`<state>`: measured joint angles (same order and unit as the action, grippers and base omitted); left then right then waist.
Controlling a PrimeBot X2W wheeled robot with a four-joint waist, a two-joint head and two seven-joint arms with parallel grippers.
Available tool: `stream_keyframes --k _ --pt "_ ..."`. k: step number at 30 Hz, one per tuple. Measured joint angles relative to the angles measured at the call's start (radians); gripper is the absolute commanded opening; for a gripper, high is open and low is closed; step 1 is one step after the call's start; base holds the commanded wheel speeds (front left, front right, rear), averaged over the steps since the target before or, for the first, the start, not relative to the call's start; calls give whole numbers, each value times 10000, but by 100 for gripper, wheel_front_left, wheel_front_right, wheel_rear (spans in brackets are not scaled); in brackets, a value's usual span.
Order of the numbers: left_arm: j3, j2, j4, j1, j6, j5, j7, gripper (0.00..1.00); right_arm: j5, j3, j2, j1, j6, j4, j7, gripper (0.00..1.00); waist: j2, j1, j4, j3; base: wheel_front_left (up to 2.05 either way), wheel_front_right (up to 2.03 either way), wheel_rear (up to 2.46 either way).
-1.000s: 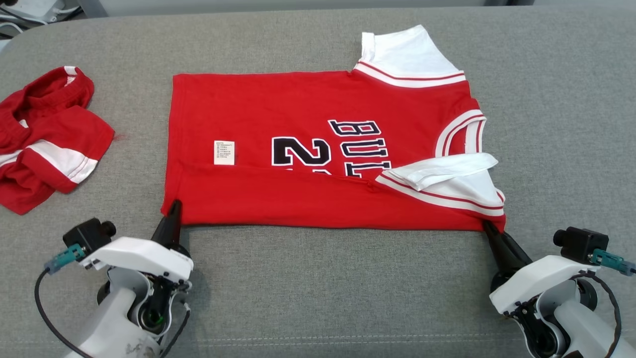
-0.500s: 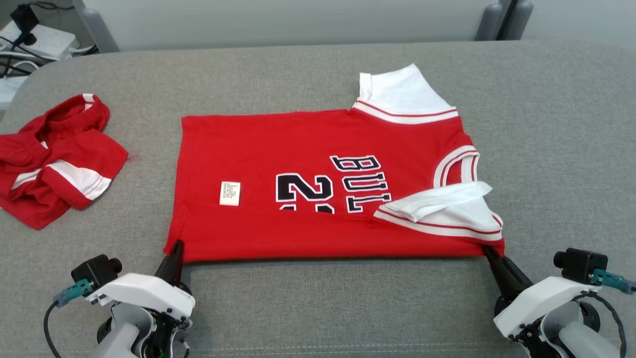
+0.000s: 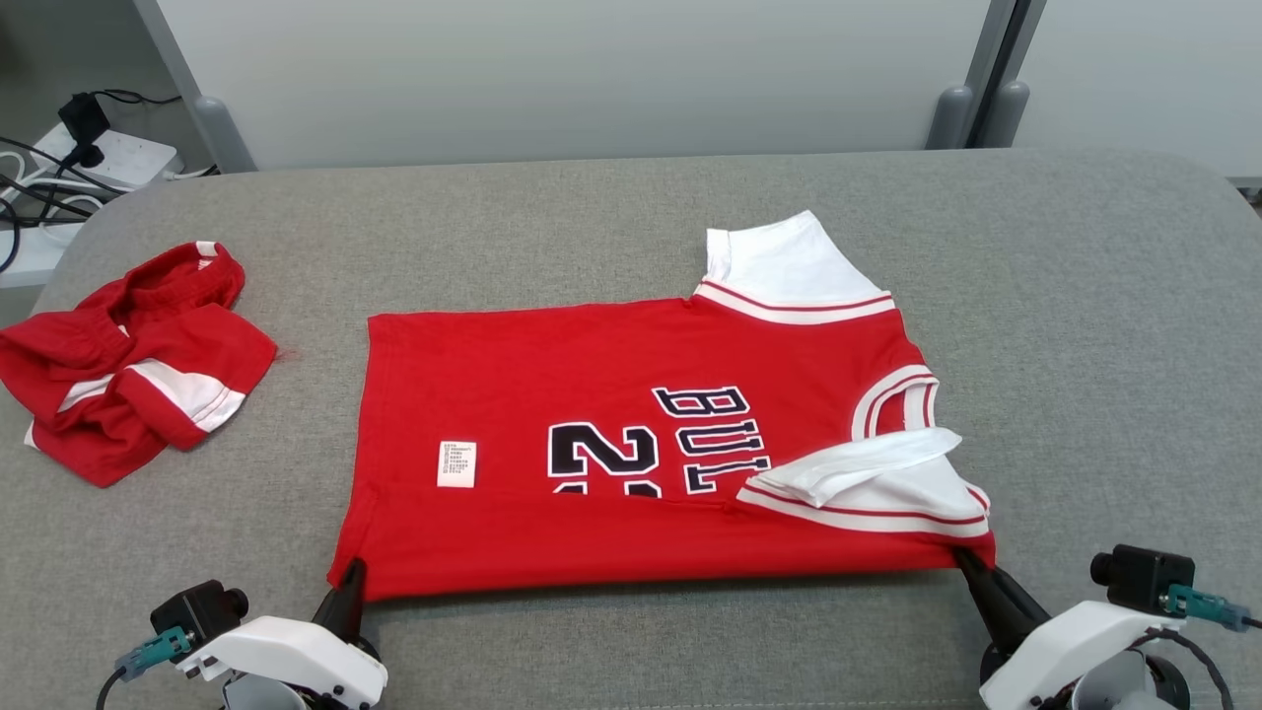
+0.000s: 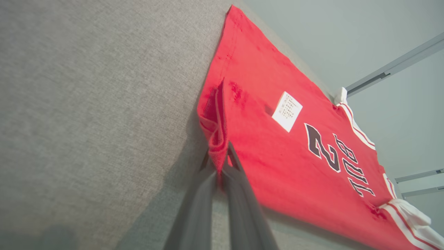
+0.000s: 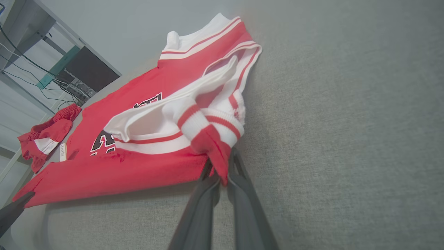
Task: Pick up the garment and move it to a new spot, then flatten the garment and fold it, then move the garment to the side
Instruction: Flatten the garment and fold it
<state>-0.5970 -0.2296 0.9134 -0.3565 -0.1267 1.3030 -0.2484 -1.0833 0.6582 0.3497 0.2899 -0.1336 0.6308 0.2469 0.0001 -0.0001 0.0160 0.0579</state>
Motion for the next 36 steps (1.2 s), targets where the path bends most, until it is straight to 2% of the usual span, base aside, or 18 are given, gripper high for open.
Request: stream_keyframes --k 15,16,17,18,23,28,31,36 --pt "42 2 194 161 -2 -113 0 0 -184 316 21 -151 0 -27 -226 0 0 1 -39 63 0 0 0" --pt "42 2 268 160 -2 -190 0 21 -257 318 23 -151 0 -19 -274 9 0 1 -48 77 0 0 0" --pt "58 2 337 160 -2 -280 0 66 -288 316 36 -151 0 -6 -326 60 0 1 -51 88 0 0 0" --pt "119 6 435 155 -2 -481 0 100 -286 288 67 -152 0 29 -324 100 0 1 -47 89 0 0 0" --pt "579 -54 629 151 0 -1034 -2 100 -230 -146 349 -154 0 270 -173 100 0 1 23 63 0 0 0" --pt "1375 -100 314 136 65 -2127 -2 100 309 -826 337 -143 0 299 -73 100 0 1 108 66 0 0 0" --pt "1935 -82 -155 138 238 -2886 -4 100 976 -1643 245 -113 0 205 -50 100 0 0 122 102 0 0 0" --pt "2871 4 -1283 188 608 -4405 -31 100 2755 -3323 -182 -69 0 -485 10 100 0 1 150 166 0 0 0"
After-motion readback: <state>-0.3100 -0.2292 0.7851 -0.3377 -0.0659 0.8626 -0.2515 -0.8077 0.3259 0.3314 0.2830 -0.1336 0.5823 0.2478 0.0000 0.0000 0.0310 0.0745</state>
